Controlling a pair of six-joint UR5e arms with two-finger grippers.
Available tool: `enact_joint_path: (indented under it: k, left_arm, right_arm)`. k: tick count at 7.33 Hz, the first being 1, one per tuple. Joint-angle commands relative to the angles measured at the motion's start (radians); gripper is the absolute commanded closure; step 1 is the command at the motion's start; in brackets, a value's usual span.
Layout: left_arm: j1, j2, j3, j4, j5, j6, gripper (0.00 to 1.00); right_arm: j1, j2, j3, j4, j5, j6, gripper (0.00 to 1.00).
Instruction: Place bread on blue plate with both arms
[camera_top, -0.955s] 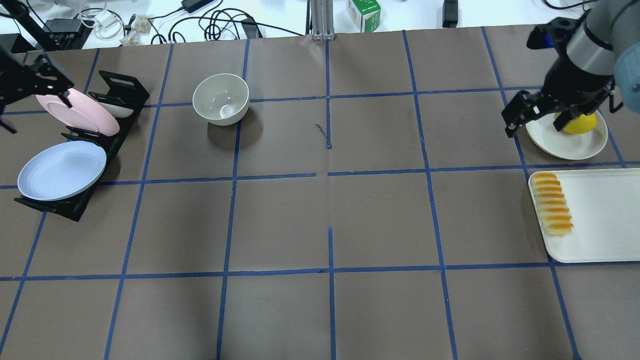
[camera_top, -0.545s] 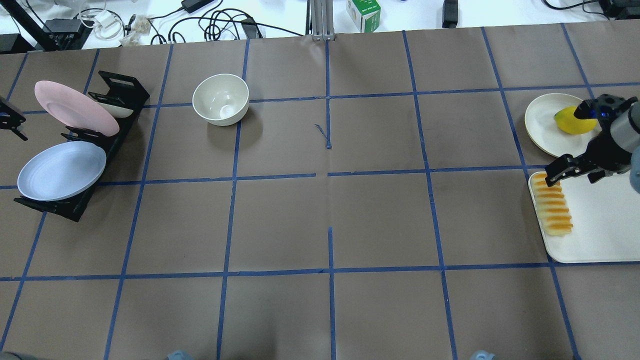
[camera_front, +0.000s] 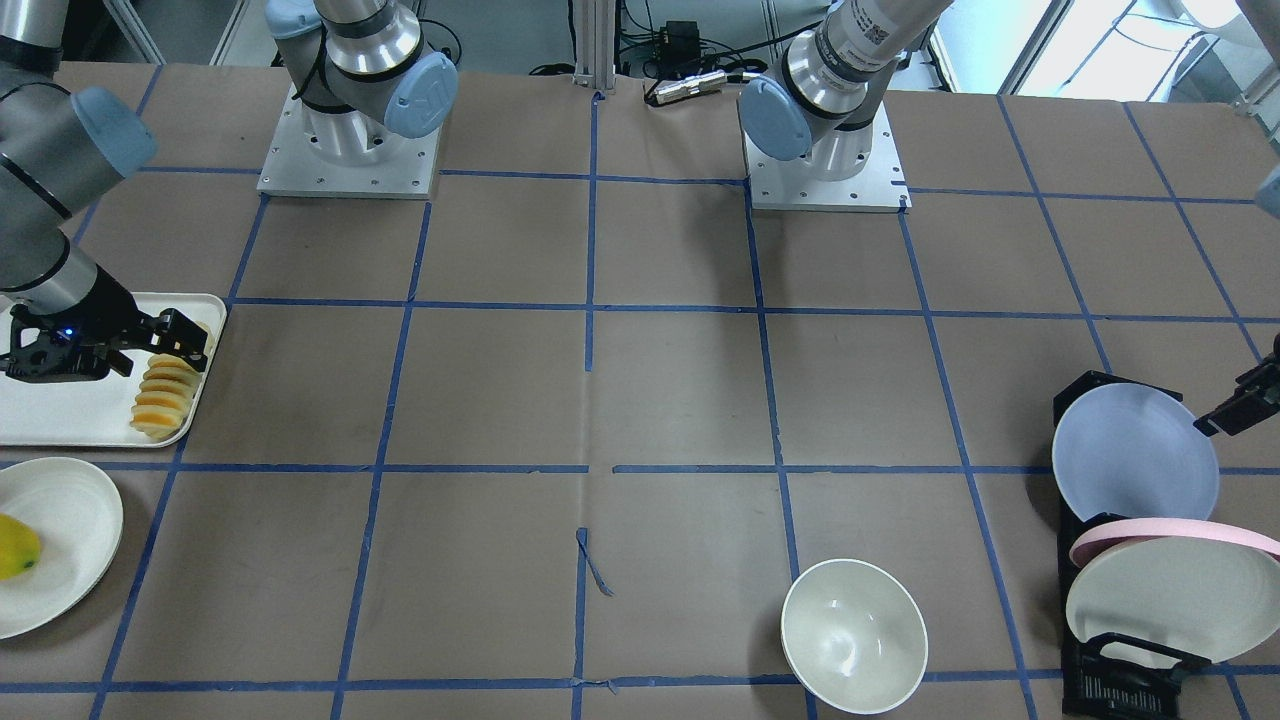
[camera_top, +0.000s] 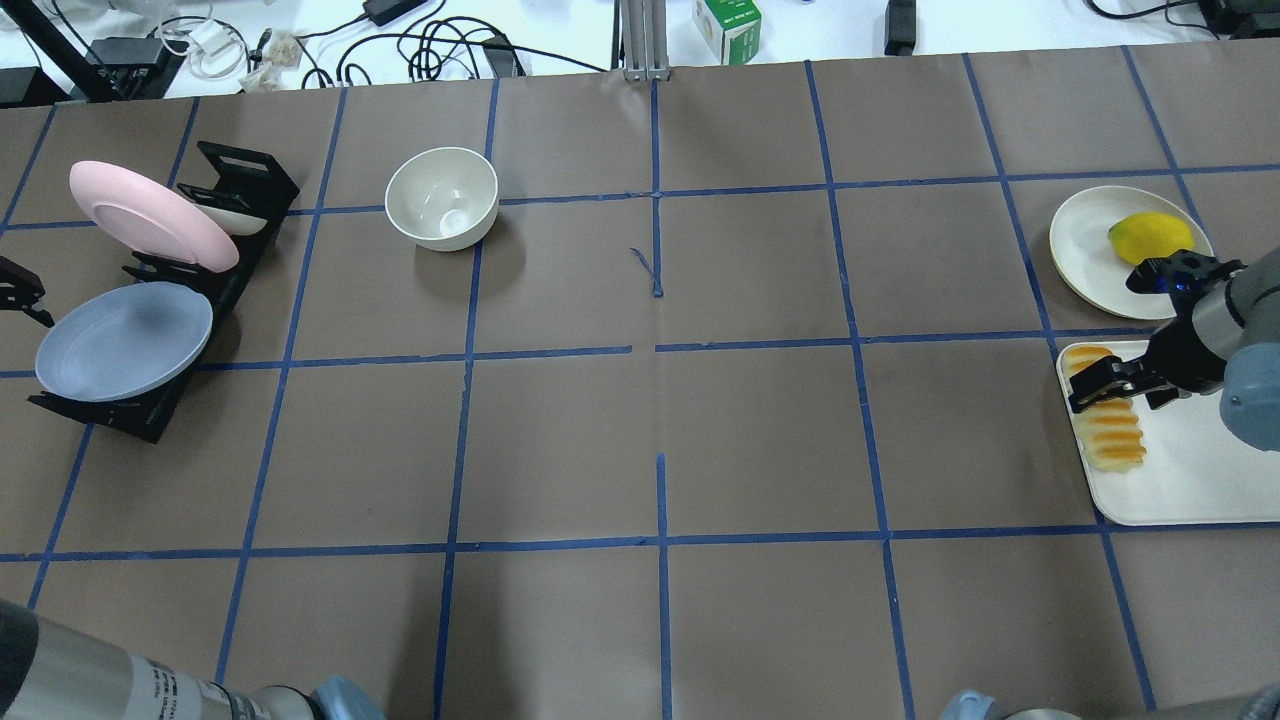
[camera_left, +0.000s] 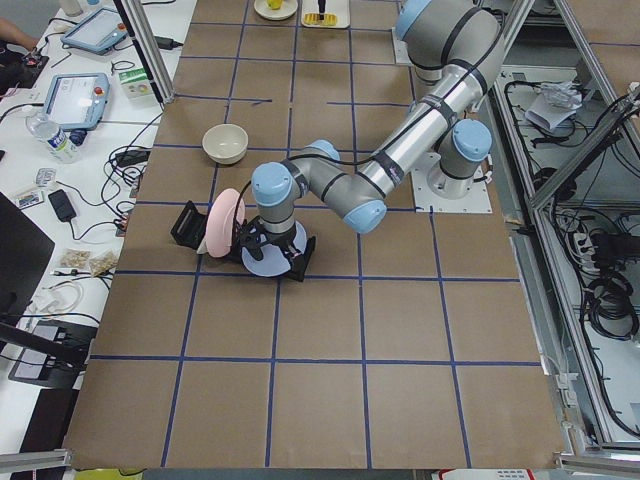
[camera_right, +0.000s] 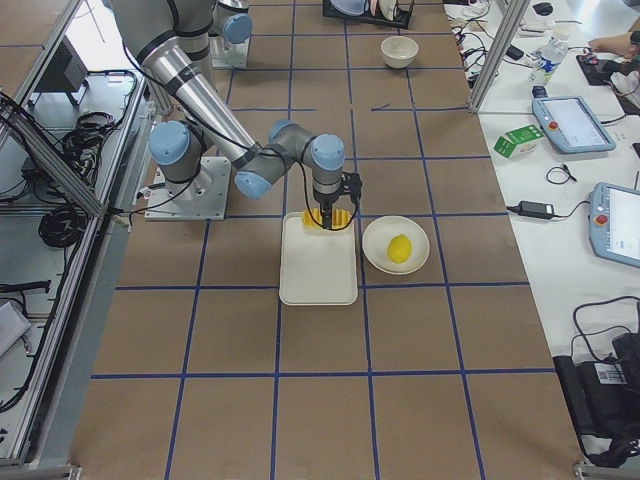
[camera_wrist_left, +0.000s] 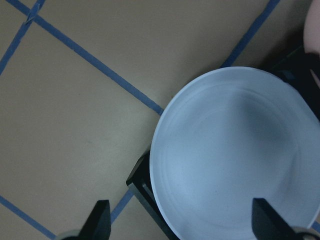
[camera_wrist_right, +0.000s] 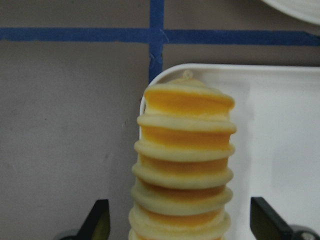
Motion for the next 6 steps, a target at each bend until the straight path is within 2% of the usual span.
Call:
enact_joint_path:
  k: [1, 2, 3, 4, 6]
  left_arm:
    - [0.030, -0.048, 0.001, 0.044, -0.004, 0.028, 0.07]
    - [0.030, -0.060, -0.004, 0.052, -0.002, 0.031, 0.14]
    - [0.030, -0.062, -0.003, 0.056, -0.004, 0.031, 0.14]
    - [0.028, -0.065, -0.015, 0.056, -0.005, 0.030, 0.22]
    - [0.027, -0.065, -0.018, 0.053, -0.008, 0.027, 0.48]
  right_arm:
    - [-0.001, 0.023, 0.002, -0.004, 0.008, 0.000, 0.06]
    - [-0.001, 0.026, 0.004, -0.003, 0.008, 0.000, 0.47]
    - [-0.001, 0.028, -0.001, -0.004, 0.000, -0.004, 0.89]
    - [-0.001, 0.026, -0.001, -0.001, -0.004, -0.001, 0.97]
    - [-0.001, 0.016, -0.006, 0.002, 0.008, -0.001, 1.00]
